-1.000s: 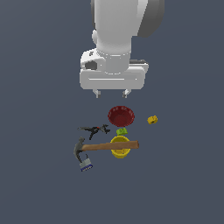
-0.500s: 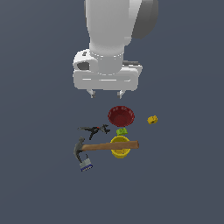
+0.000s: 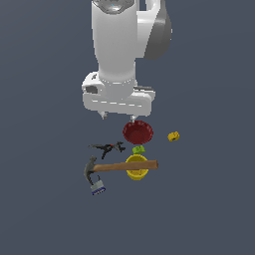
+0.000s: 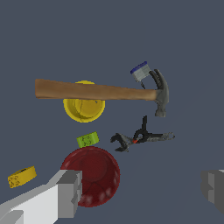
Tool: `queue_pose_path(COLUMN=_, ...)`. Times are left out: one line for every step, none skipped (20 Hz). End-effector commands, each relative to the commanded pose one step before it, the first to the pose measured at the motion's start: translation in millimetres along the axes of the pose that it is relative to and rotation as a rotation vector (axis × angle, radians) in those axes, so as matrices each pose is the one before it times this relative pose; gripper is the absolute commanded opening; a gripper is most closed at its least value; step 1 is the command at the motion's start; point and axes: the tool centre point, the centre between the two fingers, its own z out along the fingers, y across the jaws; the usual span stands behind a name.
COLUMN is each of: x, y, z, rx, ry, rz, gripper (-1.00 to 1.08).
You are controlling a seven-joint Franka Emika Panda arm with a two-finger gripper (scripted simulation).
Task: Pick up a designated object from a clutter of objects.
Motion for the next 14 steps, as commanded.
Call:
queue_pose_path(x=2.41, y=3.88, z=16.39, rx=0.00792, ry=-0.00201, rz=0.0607, gripper=1.0)
queue_pose_path(x=1.1, y=1.85, z=7.48, rx=0.00344, ry=-0.00072, rz=0.02839, gripper=1.0)
queue_pose_path(x=1.11, y=2.04, z=7.94, rx=0.00345, ry=-0.00078, rz=0.03034, gripper=1.0)
queue_pose_path(x=1.1, y=2.24, z=8.39, rx=0.00343, ry=-0.00084, rz=0.03231, gripper=1.0)
queue_pose_path(x=1.09, y=2.47, z=8.84, rx=0.00336, ry=-0.00089, rz=0.03431, gripper=1.0)
queue_pose_path(x=1.06, y=2.67, z=9.16, rx=0.0032, ry=-0.00092, rz=0.03585, gripper=1.0)
queue_pose_path(x=1.0, y=2.8, z=9.15, rx=0.00291, ry=-0.00089, rz=0.03612, gripper=1.0)
queue_pose_path(x=0.95, y=2.92, z=9.11, rx=0.00261, ry=-0.00084, rz=0.03628, gripper=1.0)
queue_pose_path(x=0.9, y=3.04, z=9.07, rx=0.00231, ry=-0.00078, rz=0.03643, gripper=1.0)
queue_pose_path(x=0.87, y=3.18, z=9.02, rx=0.00201, ry=-0.0007, rz=0.03658, gripper=1.0)
queue_pose_path(x=0.84, y=3.31, z=8.98, rx=0.00171, ry=-0.0006, rz=0.0367, gripper=1.0)
queue_pose_path(x=0.82, y=3.44, z=8.92, rx=0.00141, ry=-0.00048, rz=0.03683, gripper=1.0)
queue_pose_path(x=0.81, y=3.58, z=8.87, rx=0.00112, ry=-0.00035, rz=0.03694, gripper=1.0)
queue_pose_path(x=0.81, y=3.71, z=8.81, rx=0.00083, ry=-0.0002, rz=0.03705, gripper=1.0)
